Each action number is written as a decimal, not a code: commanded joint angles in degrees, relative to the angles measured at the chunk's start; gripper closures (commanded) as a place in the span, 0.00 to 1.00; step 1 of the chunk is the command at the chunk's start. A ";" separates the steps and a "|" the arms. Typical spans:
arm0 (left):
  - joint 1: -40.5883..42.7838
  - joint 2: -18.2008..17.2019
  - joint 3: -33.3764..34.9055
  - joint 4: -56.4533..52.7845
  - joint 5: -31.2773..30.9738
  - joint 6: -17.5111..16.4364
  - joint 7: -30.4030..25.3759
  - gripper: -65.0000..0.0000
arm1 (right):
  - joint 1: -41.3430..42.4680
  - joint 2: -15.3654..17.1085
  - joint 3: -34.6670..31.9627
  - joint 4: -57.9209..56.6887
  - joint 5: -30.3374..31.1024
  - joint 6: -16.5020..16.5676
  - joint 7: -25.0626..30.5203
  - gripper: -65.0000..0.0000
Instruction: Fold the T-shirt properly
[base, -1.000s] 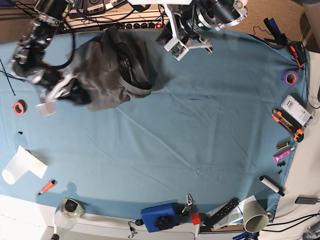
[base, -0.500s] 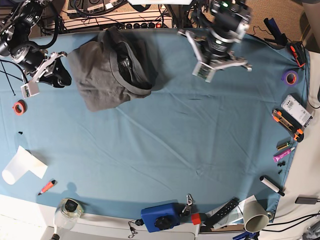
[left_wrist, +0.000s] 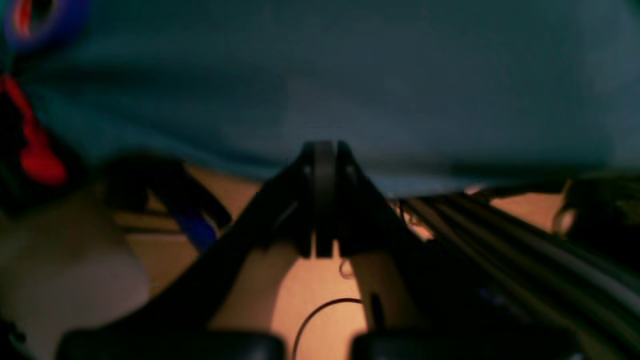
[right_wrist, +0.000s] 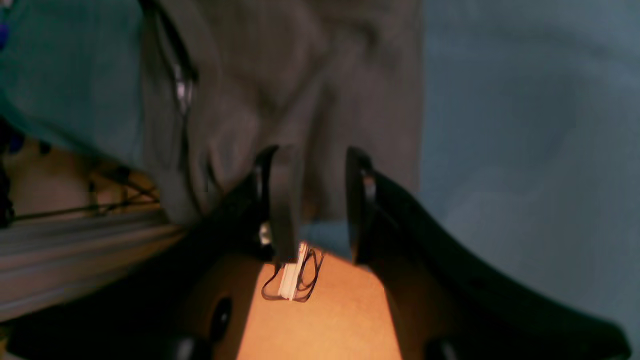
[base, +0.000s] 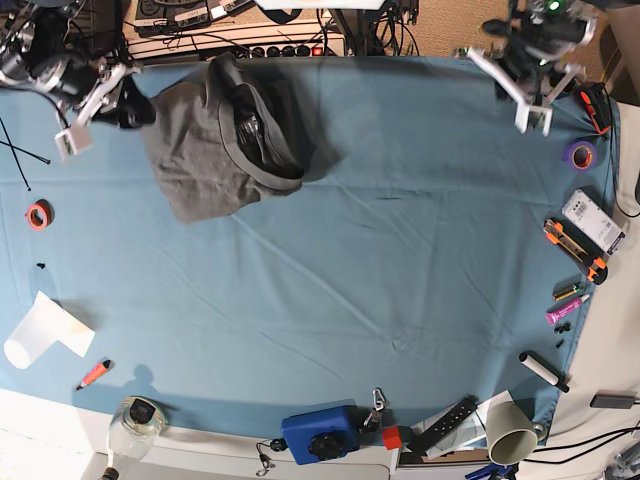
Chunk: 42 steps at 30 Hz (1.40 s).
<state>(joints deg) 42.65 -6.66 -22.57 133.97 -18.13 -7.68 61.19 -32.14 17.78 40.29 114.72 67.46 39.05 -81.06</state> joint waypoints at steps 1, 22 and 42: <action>1.75 -0.17 -1.16 1.03 -0.13 0.13 -0.52 1.00 | -1.42 0.79 0.44 0.85 1.05 0.37 1.06 0.76; 15.41 -0.17 -2.36 -12.50 -4.50 -5.22 -1.42 1.00 | -18.47 -8.26 0.42 -2.49 -9.49 0.95 1.06 0.99; -1.44 0.00 -2.36 -52.83 -0.13 -8.90 -14.53 1.00 | -3.50 0.17 -16.98 -45.81 -34.14 0.95 15.26 1.00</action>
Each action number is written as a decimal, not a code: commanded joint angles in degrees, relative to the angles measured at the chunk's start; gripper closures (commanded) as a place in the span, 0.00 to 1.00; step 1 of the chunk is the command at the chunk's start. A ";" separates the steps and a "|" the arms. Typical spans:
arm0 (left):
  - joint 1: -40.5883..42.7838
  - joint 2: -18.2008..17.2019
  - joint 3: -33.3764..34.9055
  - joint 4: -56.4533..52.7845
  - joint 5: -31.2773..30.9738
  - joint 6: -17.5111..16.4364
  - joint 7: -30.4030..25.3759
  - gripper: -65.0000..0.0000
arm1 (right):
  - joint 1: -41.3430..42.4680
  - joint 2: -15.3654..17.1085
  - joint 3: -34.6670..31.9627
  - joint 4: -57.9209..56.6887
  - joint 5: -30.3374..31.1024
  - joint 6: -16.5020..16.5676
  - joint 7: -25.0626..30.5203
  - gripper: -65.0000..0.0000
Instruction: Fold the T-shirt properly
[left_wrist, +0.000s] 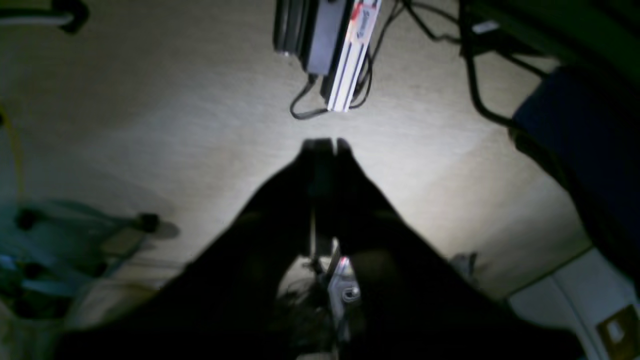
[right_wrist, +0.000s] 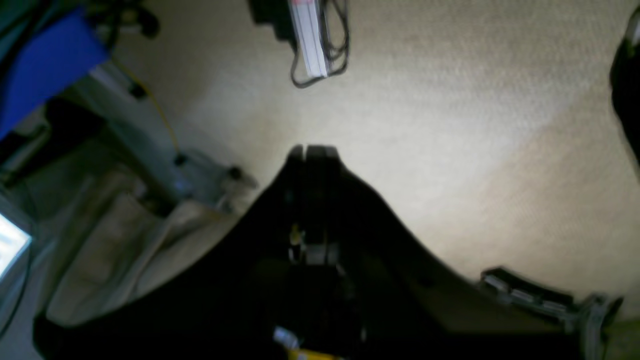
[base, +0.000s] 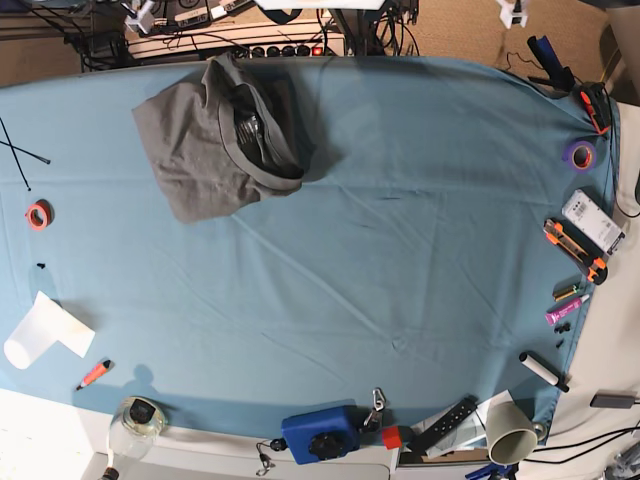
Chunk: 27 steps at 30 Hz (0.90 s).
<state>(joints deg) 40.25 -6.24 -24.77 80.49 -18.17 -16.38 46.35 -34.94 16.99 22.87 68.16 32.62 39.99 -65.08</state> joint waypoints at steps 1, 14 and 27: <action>-0.48 -0.44 -0.15 -2.62 0.72 -0.22 -1.22 1.00 | 0.81 0.98 -1.03 -1.64 -1.86 0.01 1.97 1.00; -14.38 0.04 -0.15 -34.12 17.29 -0.20 -24.11 1.00 | 16.50 0.94 -22.67 -29.00 -23.32 0.01 32.22 1.00; -15.98 4.79 -0.15 -40.09 21.22 3.15 -54.05 1.00 | 19.71 0.11 -37.66 -34.16 -27.98 -20.39 55.36 1.00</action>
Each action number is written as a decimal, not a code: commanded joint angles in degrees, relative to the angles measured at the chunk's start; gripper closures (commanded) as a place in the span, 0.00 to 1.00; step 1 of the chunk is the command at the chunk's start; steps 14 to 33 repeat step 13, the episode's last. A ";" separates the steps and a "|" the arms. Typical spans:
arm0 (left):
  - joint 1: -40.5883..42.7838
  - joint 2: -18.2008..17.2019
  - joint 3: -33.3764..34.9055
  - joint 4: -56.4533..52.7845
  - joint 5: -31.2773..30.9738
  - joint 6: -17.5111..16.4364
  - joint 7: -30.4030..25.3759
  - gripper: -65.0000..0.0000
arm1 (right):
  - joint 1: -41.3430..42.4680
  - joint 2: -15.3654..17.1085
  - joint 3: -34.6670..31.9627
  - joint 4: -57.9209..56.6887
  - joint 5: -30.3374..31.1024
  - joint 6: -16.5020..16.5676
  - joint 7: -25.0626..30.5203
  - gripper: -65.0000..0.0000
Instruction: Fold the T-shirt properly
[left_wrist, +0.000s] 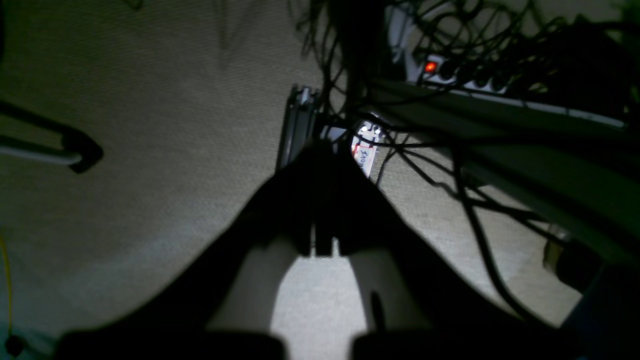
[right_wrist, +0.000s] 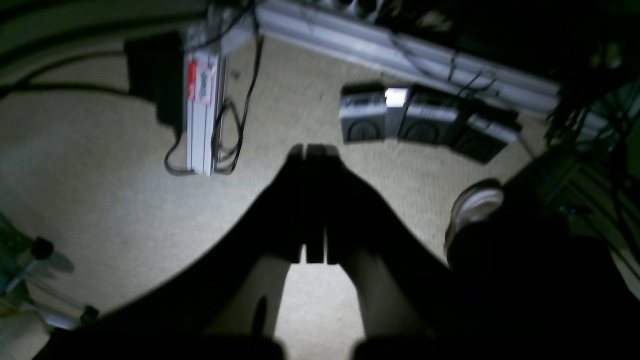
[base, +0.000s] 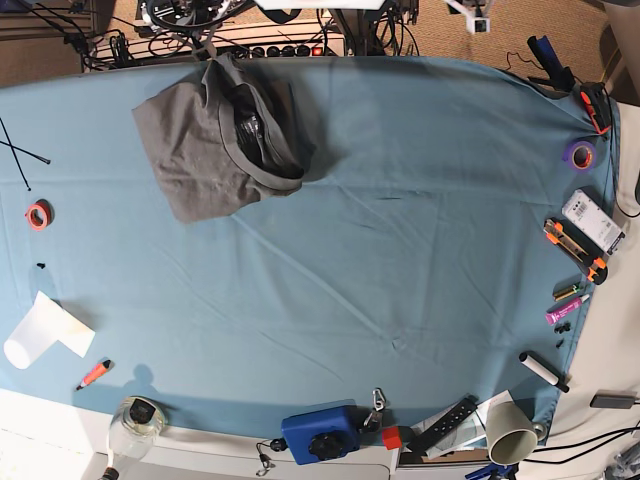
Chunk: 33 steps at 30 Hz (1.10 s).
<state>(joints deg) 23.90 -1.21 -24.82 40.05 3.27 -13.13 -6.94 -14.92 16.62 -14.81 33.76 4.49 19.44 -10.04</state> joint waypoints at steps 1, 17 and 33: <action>0.02 -0.09 -0.11 0.33 -0.22 -0.28 -0.50 1.00 | -0.33 0.31 -0.11 0.24 0.15 -0.04 0.35 1.00; -0.26 0.09 -0.11 0.39 -0.28 -0.46 -0.61 1.00 | -0.31 0.20 -0.13 0.26 0.17 -0.02 0.07 1.00; -0.26 0.09 -0.11 0.39 -0.28 -0.46 -0.61 1.00 | -0.31 0.20 -0.13 0.26 0.17 -0.02 0.07 1.00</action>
